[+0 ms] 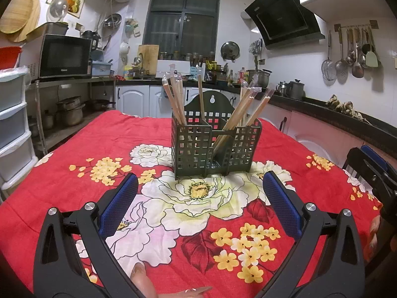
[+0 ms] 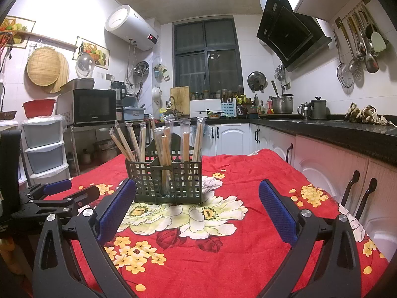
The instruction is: Organize utensils
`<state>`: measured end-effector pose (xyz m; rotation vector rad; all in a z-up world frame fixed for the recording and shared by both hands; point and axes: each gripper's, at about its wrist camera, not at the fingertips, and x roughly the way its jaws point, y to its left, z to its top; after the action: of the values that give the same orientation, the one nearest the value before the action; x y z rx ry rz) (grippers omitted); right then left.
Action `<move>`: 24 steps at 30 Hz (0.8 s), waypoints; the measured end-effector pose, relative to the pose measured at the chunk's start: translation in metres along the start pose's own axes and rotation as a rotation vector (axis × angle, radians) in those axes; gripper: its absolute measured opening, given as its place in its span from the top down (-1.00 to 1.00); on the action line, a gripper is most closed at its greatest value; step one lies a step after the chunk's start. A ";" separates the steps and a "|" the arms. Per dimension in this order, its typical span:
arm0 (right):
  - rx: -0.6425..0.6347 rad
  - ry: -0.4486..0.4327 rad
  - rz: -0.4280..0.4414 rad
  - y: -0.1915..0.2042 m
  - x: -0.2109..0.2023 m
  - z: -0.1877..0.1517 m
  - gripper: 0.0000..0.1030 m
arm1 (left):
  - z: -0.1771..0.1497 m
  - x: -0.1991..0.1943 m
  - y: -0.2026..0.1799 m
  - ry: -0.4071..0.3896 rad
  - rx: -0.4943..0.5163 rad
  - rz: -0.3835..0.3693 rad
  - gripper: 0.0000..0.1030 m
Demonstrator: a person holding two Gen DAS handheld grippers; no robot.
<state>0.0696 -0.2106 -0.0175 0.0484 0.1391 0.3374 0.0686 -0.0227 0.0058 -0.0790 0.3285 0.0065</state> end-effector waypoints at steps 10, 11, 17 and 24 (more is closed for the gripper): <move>0.000 0.005 -0.006 -0.001 -0.001 0.000 -0.88 | -0.001 0.002 -0.001 0.015 0.005 -0.013 -0.80; 0.000 0.003 -0.006 -0.002 -0.001 0.000 -0.88 | -0.001 0.003 -0.001 0.017 0.005 -0.012 -0.80; 0.012 0.012 -0.015 -0.006 0.002 -0.003 -0.88 | -0.002 0.007 0.000 0.032 0.008 -0.012 -0.80; 0.028 0.038 -0.026 -0.011 0.005 -0.002 -0.88 | 0.002 0.014 0.004 0.101 -0.027 -0.032 -0.80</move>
<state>0.0776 -0.2196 -0.0206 0.0675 0.1816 0.3109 0.0826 -0.0191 0.0030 -0.1116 0.4282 -0.0249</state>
